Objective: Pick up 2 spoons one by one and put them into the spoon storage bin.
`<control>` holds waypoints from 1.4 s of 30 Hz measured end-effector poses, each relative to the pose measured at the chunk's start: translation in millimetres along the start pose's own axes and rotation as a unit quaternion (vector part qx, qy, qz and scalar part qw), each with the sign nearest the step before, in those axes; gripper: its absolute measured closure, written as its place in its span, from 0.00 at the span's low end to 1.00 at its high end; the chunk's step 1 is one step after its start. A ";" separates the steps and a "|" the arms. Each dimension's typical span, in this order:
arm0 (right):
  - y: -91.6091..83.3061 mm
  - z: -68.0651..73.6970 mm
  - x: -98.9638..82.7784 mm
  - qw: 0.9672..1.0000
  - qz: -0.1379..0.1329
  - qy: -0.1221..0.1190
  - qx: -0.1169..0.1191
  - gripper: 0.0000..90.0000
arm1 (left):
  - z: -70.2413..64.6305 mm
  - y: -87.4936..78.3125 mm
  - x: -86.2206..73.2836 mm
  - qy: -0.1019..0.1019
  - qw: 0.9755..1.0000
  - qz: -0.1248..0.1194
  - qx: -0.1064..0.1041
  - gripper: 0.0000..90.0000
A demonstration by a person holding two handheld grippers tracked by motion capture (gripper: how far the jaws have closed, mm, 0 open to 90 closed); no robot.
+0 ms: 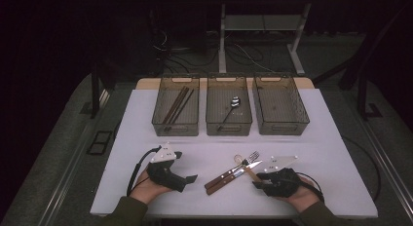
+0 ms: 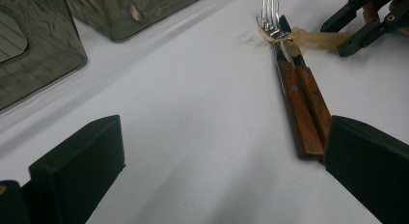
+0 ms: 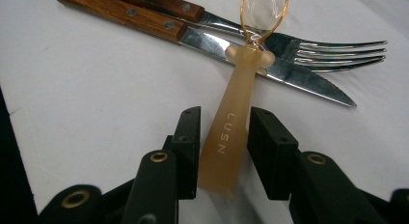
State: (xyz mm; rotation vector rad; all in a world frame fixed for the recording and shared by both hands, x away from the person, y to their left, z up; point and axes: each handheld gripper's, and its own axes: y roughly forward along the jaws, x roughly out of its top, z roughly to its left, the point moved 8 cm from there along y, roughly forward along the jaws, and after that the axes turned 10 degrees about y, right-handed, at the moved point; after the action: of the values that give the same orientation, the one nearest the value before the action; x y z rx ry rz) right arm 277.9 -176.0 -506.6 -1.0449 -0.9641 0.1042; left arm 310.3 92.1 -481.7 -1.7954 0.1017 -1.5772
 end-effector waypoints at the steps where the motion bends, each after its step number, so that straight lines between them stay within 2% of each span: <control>1: 0.0 0.4 0.0 1.000 0.001 0.001 -0.001 0.72 | 0.0 0.1 0.0 0.000 1.000 0.000 0.000 0.00; 10: 0.2 -1.7 0.8 1.000 0.000 0.004 -0.011 0.81 | -0.9 1.3 -0.3 0.001 1.000 0.001 -0.003 0.00; 14: 0.2 -1.6 0.9 1.000 -0.002 0.007 -0.015 0.81 | -1.4 1.3 0.0 0.002 1.000 0.000 -0.005 0.00; 18: 0.0 -2.0 1.4 1.000 -0.002 0.023 -0.008 0.81 | -1.6 0.4 1.0 0.003 1.000 -0.006 -0.007 0.00; 23: -0.7 -3.4 1.9 1.000 -0.002 0.023 -0.007 0.81 | -1.0 -0.2 -0.5 0.001 1.000 -0.006 -0.006 0.00; 29: -5.5 -10.2 3.8 0.999 -0.014 0.039 -0.007 0.81 | 0.1 -1.2 0.4 -0.001 1.000 -0.012 -0.004 0.00; 42: -14.3 -14.1 11.8 0.998 -0.044 0.043 0.004 0.81 | 0.7 -1.0 0.4 0.000 1.000 -0.011 -0.004 0.00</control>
State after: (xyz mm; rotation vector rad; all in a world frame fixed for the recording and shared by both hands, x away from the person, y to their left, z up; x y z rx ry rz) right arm 290.0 -187.5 -490.4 -0.9902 -0.9292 -0.0085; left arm 310.6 93.0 -480.8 -1.8075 0.0877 -1.5946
